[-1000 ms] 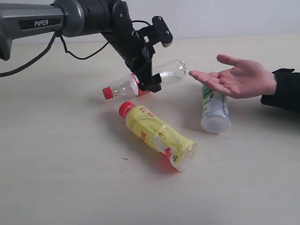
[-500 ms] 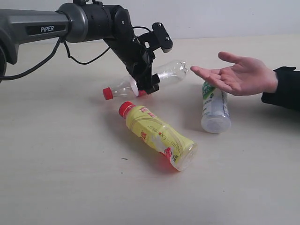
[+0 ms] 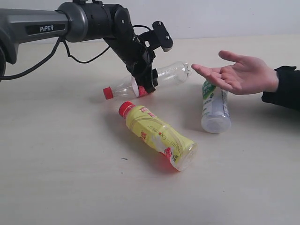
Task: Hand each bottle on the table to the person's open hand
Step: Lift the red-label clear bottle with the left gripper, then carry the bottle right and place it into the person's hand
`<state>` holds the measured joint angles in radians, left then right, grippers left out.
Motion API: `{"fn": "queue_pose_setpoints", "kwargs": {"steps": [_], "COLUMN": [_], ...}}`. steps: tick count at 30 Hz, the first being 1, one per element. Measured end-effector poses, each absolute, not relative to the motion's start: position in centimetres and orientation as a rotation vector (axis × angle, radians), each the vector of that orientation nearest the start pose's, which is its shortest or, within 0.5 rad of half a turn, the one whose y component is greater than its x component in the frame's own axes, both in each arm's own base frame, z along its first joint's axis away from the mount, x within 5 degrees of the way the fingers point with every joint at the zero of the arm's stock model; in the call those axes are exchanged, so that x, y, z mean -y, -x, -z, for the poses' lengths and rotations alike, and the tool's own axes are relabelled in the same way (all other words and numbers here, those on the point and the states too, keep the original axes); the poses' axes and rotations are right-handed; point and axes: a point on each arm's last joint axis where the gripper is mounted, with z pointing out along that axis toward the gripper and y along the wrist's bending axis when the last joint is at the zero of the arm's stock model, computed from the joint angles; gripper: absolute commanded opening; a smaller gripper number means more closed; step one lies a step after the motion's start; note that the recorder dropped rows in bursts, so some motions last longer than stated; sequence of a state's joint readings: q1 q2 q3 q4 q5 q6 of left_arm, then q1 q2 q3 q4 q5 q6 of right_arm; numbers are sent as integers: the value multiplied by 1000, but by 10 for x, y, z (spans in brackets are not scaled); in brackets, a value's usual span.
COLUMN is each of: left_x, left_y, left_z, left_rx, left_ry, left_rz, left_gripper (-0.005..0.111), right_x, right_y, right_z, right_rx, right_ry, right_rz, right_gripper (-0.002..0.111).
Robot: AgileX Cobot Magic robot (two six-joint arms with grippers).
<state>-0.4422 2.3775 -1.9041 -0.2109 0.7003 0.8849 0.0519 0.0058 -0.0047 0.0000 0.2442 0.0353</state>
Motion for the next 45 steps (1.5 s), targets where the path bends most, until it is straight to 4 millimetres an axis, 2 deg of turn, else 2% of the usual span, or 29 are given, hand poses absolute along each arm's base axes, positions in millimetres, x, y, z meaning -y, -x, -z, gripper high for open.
{"fn": "queue_pose_setpoints", "kwargs": {"steps": [7,18,25,35,45], "left_x": [232,230,225,245,287], "left_y": [-462,-457,-444,-419,-387], "left_z": [-144,-230,-265,-271,-282], "left_rx": [-2196,-2223,-2361,-2578,-2628], "left_ry": [-1427,-1162,-888,-633,-453], "left_rz": [100,162,261,396,522], "left_gripper": [0,0,0,0,0], "right_x": [-3,-3,-3,-3,-3], "right_y": [-56,-56,-56,-56,-56], "right_z": [-192,-192,-192,-192,-192], "right_rx": [-1729,-1729,-1729,-1729,-1729], "right_ry": [14,14,14,14,14], "right_rz": [-64,-64,-64,-64,-64], "right_gripper": [2,2,2,2,2]}}
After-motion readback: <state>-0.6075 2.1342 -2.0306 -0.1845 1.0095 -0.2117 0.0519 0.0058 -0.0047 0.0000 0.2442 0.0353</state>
